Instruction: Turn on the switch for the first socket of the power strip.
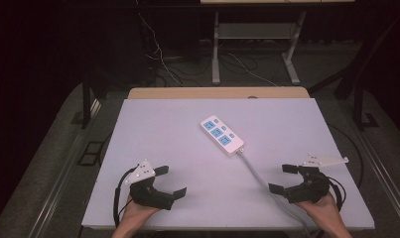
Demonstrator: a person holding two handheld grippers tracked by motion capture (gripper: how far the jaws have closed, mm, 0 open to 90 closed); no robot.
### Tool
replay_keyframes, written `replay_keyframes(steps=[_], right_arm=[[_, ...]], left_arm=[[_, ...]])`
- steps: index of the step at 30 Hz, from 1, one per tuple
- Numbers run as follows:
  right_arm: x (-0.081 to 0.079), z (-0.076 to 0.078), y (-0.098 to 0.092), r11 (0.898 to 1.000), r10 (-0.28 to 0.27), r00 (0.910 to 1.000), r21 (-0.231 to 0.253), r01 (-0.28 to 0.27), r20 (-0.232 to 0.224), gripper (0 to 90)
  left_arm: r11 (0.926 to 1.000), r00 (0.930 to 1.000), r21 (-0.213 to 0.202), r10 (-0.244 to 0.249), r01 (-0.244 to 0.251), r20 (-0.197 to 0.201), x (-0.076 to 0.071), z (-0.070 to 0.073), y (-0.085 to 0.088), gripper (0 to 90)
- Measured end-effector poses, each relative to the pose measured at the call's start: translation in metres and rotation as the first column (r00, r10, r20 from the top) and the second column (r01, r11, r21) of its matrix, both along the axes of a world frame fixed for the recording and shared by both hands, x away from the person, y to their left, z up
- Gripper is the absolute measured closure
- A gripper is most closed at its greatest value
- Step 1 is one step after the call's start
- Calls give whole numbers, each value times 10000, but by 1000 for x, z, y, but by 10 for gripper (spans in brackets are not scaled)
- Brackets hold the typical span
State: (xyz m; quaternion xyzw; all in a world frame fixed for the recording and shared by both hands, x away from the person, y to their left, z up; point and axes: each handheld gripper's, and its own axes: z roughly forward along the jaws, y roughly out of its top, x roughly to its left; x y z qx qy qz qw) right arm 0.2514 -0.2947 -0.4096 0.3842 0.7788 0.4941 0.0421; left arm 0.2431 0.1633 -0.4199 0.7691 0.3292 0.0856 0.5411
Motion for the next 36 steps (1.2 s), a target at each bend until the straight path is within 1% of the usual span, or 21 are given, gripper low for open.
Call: replay_keyframes(steps=[14, 24, 36], right_arm=[[0, 0, 0, 10000, 38, 10000, -22, -38, -33, 3], [1, -1, -2, 10000, -13, 9999, -46, 12, -159, 3], [3, 1, -3, 9999, -81, 9996, -126, 78, -285, 3]], left_arm=[[10000, 10000, -21, 24, -24, -30, 1, 0, 2, 0], [10000, 10000, -40, 15, -15, -64, 1, 0, 2, 0], [9998, 9998, -117, 141, -143, -101, 1, 0, 6, 0]])
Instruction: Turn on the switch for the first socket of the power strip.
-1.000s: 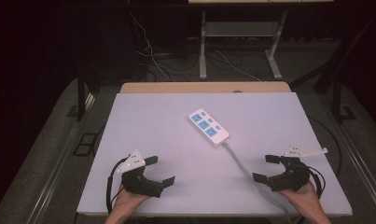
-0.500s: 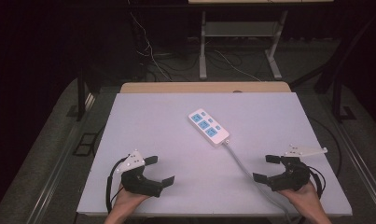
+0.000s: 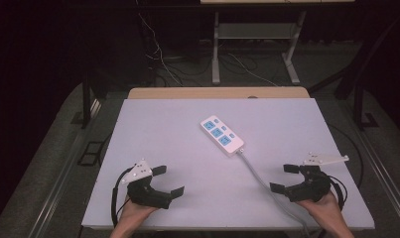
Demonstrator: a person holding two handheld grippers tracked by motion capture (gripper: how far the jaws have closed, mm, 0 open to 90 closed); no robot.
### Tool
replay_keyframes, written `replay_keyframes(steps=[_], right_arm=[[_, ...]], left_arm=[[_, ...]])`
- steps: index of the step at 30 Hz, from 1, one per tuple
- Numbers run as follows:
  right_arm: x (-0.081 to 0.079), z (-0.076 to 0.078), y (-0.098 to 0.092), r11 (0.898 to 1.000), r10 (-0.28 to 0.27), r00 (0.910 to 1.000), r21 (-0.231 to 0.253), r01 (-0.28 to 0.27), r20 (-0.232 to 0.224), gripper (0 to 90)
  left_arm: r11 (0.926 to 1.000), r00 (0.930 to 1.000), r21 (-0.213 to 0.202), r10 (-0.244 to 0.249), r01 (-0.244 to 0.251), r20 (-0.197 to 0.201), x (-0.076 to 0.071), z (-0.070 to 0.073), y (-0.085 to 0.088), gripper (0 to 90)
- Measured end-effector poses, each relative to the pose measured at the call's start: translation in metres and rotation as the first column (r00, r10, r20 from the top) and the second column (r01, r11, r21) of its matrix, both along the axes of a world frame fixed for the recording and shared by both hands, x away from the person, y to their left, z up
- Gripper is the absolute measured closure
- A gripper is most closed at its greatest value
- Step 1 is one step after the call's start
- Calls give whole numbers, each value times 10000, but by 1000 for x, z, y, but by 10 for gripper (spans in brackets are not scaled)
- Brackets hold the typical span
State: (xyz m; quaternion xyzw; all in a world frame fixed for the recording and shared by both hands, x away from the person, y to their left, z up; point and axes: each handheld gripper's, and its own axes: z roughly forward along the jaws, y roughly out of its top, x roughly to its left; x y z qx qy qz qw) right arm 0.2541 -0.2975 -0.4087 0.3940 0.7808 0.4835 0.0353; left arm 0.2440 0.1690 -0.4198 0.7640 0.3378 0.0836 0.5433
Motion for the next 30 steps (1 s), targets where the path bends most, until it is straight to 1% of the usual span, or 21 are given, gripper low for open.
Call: replay_keyframes(steps=[12, 17, 26, 30], right_arm=[[6, 9, 5, 9993, 266, 9995, -239, -270, -172, 3], [13, 18, 9, 9978, 501, 9983, -414, -513, -284, 3], [27, 33, 17, 9934, 837, 9961, -760, -856, -273, 3], [33, 38, 20, 9924, 928, 9953, -781, -947, -284, 3]], left_arm=[[10000, 10000, -49, -26, 26, -13, 0, 0, 0, 0], [10000, 10000, -72, -16, 16, -26, -1, 0, 1, 0], [9999, 10000, -110, 21, -21, -33, -1, 0, 2, 0], [9999, 10000, -130, 45, -46, -35, -1, 0, 3, 0]])
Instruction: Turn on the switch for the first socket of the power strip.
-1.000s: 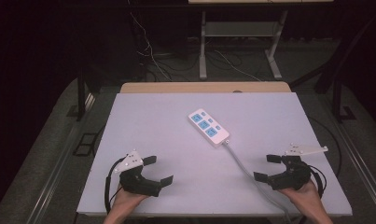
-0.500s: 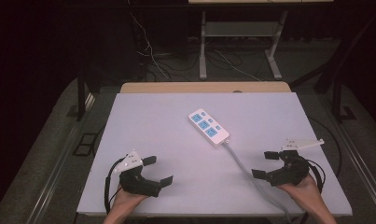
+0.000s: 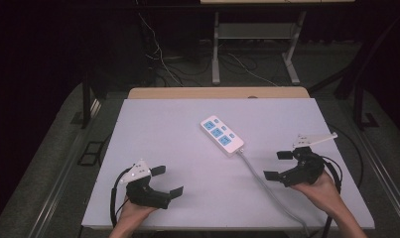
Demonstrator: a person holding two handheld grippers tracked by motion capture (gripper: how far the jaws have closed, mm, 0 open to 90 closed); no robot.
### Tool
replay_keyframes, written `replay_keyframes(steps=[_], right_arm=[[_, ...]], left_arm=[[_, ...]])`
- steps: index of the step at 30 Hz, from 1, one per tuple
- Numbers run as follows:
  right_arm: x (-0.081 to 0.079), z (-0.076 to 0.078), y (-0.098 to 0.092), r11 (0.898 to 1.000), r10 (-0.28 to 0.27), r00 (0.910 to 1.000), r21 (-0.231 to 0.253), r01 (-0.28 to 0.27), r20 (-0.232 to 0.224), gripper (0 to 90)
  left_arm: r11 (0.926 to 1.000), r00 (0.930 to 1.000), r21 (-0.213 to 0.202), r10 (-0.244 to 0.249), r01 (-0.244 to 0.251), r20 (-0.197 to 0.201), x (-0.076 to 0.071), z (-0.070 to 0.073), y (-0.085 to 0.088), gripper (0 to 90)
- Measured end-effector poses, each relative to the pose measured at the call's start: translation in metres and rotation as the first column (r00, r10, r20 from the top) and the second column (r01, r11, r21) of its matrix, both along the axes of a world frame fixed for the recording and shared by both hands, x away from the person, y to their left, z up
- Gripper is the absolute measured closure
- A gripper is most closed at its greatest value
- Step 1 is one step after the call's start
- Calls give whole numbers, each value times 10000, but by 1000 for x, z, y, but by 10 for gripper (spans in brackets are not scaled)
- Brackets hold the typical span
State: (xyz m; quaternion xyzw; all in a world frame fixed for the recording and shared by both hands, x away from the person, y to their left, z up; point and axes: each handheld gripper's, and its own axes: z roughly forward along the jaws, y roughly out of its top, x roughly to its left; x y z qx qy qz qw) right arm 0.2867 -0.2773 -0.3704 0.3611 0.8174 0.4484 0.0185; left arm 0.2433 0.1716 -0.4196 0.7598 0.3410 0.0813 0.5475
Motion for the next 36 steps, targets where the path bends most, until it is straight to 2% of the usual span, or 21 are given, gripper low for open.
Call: replay_keyframes(steps=[16, 27, 36], right_arm=[[18, 10, 7, 9994, 250, 9995, -231, -254, -168, 3], [38, 20, 16, 9977, 509, 9984, -438, -520, -249, 4], [55, 27, 29, 9934, 810, 9961, -791, -837, -364, 3]], left_arm=[[10000, 10000, 0, -45, 45, -21, 0, 0, 0, 0], [10000, 10000, -14, -23, 23, -37, 0, -1, 0, 0], [10000, 10000, -40, 17, -17, -33, 1, -1, 2, 0]])
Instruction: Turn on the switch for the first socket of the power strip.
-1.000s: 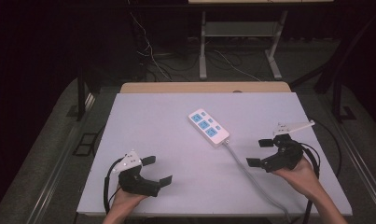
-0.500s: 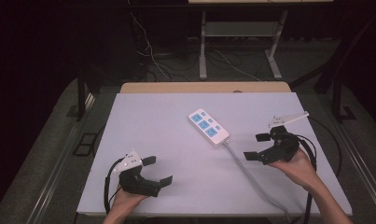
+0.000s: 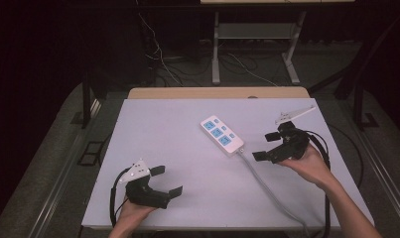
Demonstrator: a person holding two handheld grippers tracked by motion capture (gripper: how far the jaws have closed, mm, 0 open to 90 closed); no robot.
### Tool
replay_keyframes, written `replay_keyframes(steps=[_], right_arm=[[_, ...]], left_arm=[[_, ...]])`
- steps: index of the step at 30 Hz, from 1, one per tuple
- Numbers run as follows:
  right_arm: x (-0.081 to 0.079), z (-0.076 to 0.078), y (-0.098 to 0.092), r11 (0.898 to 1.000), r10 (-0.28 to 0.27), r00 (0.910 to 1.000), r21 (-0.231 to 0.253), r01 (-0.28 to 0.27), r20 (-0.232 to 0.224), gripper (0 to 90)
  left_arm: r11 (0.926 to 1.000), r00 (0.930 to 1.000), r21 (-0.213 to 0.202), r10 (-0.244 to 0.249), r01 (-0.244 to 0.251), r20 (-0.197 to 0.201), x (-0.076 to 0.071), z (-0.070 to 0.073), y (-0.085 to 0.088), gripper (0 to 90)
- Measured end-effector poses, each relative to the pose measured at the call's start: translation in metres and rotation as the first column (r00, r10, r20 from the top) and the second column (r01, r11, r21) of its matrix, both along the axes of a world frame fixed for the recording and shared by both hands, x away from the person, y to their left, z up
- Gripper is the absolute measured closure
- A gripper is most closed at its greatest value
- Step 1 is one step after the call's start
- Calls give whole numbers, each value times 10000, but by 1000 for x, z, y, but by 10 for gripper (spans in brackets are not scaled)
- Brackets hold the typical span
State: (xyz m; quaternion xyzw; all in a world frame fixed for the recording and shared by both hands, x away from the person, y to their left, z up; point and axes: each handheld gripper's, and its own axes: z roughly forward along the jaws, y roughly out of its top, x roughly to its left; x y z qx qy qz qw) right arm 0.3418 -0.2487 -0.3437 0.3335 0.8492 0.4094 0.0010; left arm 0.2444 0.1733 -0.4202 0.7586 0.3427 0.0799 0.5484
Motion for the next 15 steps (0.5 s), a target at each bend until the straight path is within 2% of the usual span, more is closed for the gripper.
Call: replay_keyframes(steps=[11, 15], right_arm=[[18, 4, 14, 9988, 347, 9993, -356, -351, -113, 4], [25, 6, 17, 9989, 335, 9993, -330, -341, -166, 4]], left_arm=[[10000, 10000, -5, -13, 13, -21, 0, 0, 0, 0], [10000, 10000, 1, -6, 6, -16, 0, 0, 0, 0]])
